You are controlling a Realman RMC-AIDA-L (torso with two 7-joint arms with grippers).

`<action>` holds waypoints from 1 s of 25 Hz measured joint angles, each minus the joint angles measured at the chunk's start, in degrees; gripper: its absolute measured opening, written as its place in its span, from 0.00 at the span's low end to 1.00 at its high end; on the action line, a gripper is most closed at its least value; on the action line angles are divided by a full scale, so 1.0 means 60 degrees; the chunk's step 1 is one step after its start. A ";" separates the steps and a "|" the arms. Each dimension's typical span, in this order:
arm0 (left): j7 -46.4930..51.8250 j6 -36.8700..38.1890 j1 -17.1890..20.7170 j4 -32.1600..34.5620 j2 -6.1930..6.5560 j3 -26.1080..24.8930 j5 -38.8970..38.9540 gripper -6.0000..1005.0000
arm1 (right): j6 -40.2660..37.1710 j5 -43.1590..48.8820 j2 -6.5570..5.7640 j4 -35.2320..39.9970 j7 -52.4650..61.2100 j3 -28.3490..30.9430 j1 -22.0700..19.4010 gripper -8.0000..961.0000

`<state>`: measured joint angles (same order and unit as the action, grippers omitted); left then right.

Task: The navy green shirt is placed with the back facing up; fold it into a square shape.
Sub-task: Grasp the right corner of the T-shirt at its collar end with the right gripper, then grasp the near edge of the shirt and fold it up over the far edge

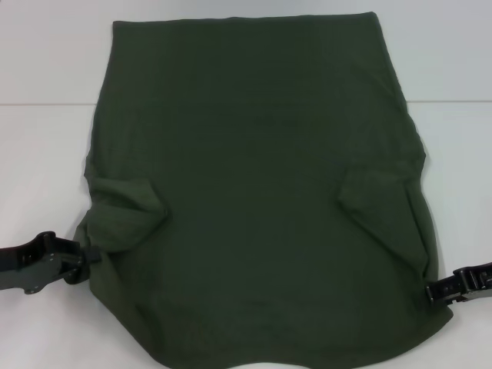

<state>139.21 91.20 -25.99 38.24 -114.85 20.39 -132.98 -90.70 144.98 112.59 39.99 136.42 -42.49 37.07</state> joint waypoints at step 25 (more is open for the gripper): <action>-0.0547 0.1209 0.0297 0.0268 0.0281 0.0514 -0.0311 0.02 | -0.1314 -0.0014 -0.0418 0.0150 -0.0263 -0.0013 -0.0189 0.02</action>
<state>135.93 98.46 -24.20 39.85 -113.17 23.47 -134.84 -98.59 144.89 110.09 40.89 134.85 -42.57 35.93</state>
